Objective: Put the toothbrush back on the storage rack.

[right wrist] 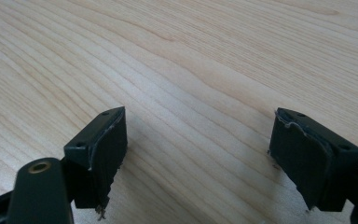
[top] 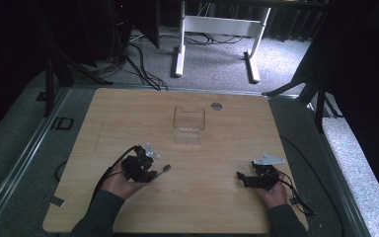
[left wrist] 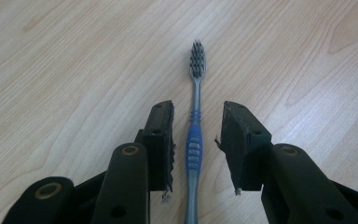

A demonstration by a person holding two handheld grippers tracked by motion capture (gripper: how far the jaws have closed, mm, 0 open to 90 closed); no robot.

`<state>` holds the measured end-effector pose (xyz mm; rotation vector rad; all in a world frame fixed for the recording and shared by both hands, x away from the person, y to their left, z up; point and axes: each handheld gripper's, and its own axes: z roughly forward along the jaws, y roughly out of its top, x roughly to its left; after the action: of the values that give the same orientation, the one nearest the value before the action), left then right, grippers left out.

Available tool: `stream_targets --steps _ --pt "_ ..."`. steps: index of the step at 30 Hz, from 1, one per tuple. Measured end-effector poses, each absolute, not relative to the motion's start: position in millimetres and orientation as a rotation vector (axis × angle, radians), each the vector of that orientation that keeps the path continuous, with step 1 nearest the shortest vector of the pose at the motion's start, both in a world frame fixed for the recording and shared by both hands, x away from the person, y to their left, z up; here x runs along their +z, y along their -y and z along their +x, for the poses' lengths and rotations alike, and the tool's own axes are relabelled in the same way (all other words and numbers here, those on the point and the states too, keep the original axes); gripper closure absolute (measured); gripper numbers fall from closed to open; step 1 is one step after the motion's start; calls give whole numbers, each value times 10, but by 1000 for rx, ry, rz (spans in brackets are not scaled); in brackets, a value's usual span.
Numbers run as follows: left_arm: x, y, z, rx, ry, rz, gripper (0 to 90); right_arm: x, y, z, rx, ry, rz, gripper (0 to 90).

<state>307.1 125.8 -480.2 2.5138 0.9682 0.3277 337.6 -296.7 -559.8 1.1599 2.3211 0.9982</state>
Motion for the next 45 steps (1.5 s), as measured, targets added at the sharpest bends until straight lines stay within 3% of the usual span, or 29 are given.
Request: stream_targets --steps 45 --pt "-5056 -1133 3216 207 -963 2798 644 -5596 2967 3375 996 -2322 1162 187"
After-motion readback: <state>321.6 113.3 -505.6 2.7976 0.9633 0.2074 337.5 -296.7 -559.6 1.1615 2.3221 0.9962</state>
